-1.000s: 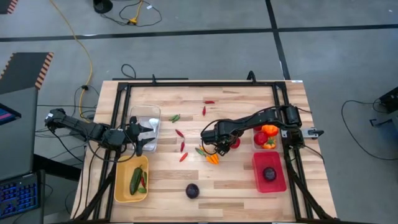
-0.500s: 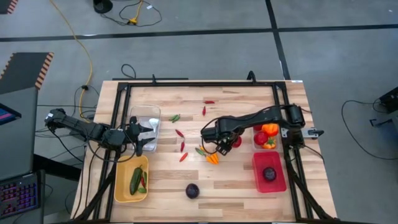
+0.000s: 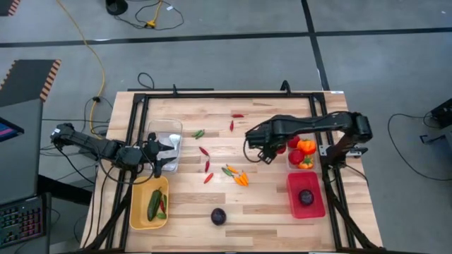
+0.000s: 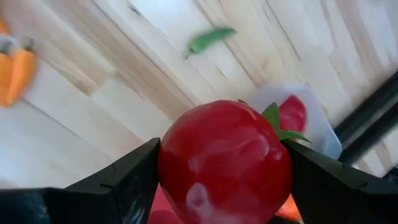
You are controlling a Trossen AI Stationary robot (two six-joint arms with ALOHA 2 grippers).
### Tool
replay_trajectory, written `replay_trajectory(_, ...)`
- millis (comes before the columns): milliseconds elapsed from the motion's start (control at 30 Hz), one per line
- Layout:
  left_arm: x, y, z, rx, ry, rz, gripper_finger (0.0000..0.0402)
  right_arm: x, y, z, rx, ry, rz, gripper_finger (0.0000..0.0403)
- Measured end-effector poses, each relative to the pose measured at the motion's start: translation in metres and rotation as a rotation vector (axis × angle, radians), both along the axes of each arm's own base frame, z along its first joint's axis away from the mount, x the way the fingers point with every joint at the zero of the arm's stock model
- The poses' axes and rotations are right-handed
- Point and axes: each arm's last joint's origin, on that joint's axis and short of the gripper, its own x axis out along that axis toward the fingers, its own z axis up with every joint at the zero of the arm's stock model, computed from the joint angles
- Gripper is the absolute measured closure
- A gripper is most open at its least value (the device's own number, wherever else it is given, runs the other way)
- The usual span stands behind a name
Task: Sort produce into baskets
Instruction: Put the red tomato into the right transparent bin
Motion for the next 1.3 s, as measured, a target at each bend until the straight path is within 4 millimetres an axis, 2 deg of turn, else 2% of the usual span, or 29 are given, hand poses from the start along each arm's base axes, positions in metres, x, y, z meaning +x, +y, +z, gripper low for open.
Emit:
replay_trajectory(233, 0.0, 0.0, 0.0, 0.0, -0.001, 0.001, 0.0206, -0.033, -0.022, -0.017, 0.006, 0.071, -0.076, 0.0071)
replay_trajectory(367, 0.0, 0.0, 0.0, -0.007, 0.002, -0.013, 0.0206, -0.045, -0.03, -0.022, 0.009, 0.087, -0.114, 0.007)
replay_trajectory(533, 0.0, 0.0, 0.0, -0.007, 0.002, -0.013, 0.0206, -0.049, -0.038, -0.021, 0.007, 0.07, -0.114, 0.0061)
replay_trajectory(700, 0.0, 0.0, 0.0, -0.007, 0.002, -0.013, 0.0206, -0.051, -0.043, -0.029, 0.022, 0.096, -0.069, 0.0055)
replay_trajectory(967, 0.0, 0.0, 0.0, -0.006, 0.002, -0.012, 0.0206, -0.061, -0.054, -0.044, 0.027, 0.168, -0.118, 0.0053)
replay_trajectory(1300, 0.0, 0.0, 0.0, -0.006, 0.002, -0.012, 0.0206, -0.064, -0.059, -0.046, 0.054, 0.175, -0.153, 0.0052)
